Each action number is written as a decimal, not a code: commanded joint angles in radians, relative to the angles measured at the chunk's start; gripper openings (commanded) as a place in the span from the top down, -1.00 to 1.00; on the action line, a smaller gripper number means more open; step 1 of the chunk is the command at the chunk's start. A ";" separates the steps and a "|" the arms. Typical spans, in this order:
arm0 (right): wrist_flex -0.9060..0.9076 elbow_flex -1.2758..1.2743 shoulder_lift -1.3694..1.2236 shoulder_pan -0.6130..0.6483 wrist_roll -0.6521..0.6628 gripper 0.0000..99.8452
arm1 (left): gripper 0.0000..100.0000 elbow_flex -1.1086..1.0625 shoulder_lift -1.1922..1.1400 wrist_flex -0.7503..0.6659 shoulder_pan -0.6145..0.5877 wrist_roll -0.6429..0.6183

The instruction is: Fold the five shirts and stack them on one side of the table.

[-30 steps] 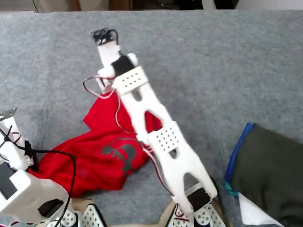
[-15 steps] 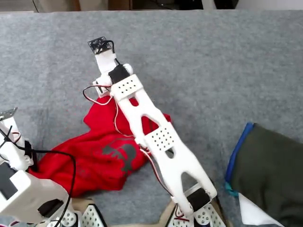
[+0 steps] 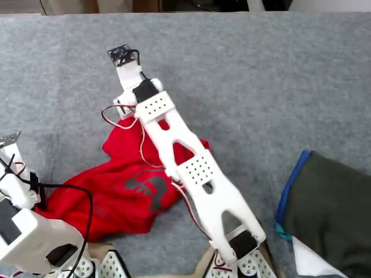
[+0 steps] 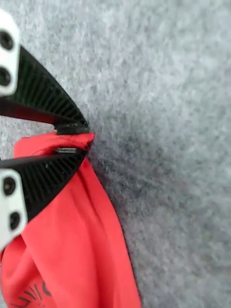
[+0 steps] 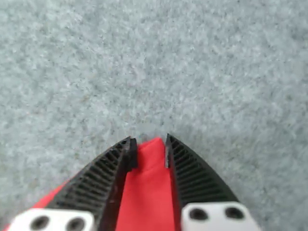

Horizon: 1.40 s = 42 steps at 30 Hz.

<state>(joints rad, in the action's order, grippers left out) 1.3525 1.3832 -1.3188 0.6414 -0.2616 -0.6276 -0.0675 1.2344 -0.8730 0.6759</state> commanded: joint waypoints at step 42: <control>0.350 0.278 0.773 -0.240 0.005 0.99 | 0.96 0.551 0.506 0.075 0.385 -0.623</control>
<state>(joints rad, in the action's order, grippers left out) 1.7238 1.6103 -0.7388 0.4496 -0.2616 -0.1718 0.3191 1.3096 -0.5355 0.1082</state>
